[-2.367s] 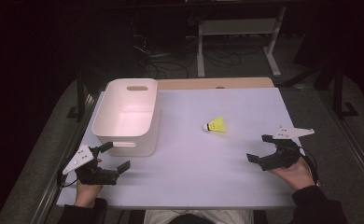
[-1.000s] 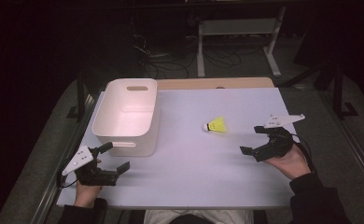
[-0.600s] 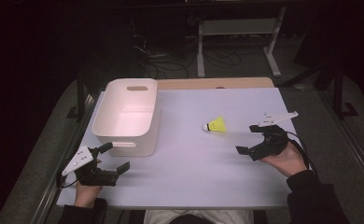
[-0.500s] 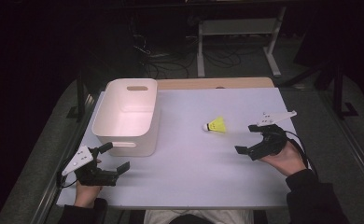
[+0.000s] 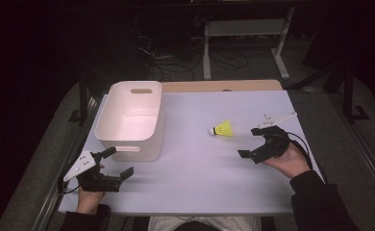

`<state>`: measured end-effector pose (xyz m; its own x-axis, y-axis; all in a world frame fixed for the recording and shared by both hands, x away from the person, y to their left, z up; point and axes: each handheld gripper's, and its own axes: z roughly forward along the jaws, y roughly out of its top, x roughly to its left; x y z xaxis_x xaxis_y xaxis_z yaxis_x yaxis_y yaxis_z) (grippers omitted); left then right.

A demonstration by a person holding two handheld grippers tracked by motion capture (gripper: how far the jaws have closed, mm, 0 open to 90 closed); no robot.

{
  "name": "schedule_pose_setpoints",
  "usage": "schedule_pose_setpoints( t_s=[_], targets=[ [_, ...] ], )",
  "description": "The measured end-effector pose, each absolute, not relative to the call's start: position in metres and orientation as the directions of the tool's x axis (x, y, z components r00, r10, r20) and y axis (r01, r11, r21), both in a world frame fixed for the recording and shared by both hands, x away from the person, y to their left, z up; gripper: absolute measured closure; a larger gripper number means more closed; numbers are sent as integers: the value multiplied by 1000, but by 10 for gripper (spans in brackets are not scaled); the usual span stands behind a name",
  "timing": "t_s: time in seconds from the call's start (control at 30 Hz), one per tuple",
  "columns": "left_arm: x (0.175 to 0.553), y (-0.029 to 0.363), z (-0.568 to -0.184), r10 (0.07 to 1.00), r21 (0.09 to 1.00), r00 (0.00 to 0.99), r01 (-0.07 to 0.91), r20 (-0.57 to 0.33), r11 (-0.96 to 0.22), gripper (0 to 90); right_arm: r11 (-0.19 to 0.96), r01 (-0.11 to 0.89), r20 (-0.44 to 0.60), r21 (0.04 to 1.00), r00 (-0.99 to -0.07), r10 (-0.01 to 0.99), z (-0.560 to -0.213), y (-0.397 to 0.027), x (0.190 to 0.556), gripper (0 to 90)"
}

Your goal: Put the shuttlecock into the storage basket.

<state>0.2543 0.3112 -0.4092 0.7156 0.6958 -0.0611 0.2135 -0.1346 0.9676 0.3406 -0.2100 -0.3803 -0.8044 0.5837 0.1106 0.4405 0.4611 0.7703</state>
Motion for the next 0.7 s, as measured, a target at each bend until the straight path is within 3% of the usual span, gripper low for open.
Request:
schedule_pose_setpoints(
  t_s=[0.53,0.7],
  targets=[
    [254,311,-409,693,967,718,213,-60,-138,0,481,450,118,752,-810,574,-383,-203,353,0],
    [254,311,-409,693,967,718,213,-60,-137,0,483,456,133,748,-815,564,-385,-201,357,39]
  ],
)
